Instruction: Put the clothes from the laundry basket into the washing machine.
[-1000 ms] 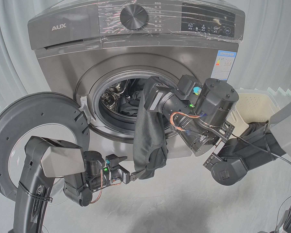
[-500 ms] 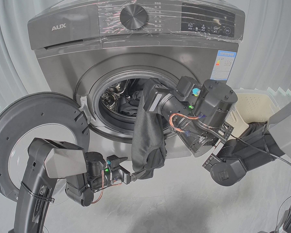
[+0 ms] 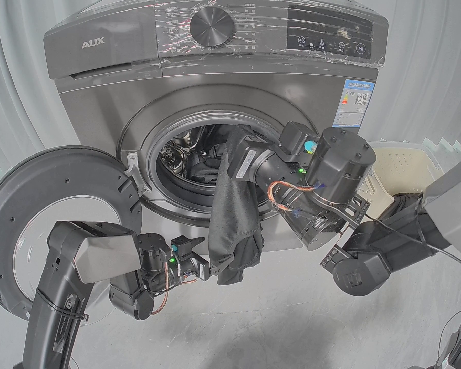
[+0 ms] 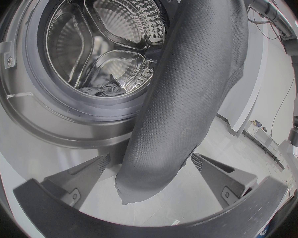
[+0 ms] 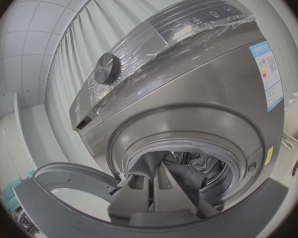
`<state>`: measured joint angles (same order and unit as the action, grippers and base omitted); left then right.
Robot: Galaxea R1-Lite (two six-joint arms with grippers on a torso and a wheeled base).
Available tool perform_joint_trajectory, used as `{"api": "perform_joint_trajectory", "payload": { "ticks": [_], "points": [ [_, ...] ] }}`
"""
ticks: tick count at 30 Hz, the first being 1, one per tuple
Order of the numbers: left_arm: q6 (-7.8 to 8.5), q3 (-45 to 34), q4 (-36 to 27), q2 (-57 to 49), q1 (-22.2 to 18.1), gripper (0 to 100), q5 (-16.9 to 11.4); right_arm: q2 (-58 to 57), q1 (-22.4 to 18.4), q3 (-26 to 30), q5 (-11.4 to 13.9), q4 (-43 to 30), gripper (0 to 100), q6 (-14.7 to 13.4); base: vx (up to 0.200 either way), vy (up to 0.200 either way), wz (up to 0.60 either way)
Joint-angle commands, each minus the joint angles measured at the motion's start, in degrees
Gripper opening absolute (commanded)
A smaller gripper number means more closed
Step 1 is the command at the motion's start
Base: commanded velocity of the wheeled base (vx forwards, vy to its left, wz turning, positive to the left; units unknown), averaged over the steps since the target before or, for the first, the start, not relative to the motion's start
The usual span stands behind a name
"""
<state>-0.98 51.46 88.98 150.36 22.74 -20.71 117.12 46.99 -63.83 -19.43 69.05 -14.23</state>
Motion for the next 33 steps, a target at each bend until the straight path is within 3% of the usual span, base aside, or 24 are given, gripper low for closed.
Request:
{"api": "perform_joint_trajectory", "payload": {
  "ticks": [1,9,10,22,33],
  "points": [
    [-0.26,0.93,0.23,0.37,0.12,100,0.06,0.13,0.29,0.02,0.01,0.03,0,-0.01,0.000,0.000,0.00],
    [-0.34,3.48,0.23,2.04,0.29,100,0.58,0.13,0.29,0.02,0.01,0.83,0,0.08,0.000,0.000,0.00],
    [-0.26,4.18,0.14,2.40,0.38,0,1.64,0.04,0.29,0.02,0.01,0.91,0,0.08,0.000,0.000,0.00],
    [-0.26,3.83,0.49,1.34,-0.24,0,2.96,-1.01,-2.70,3.19,0.10,1.26,0,0.16,0.000,0.000,0.00],
    [-0.17,-11.03,0.58,-14.57,-1.73,0,1.55,-1.89,-7.53,9.07,0.89,3.29,0,0.25,0.000,0.000,0.00]
  ]
}}
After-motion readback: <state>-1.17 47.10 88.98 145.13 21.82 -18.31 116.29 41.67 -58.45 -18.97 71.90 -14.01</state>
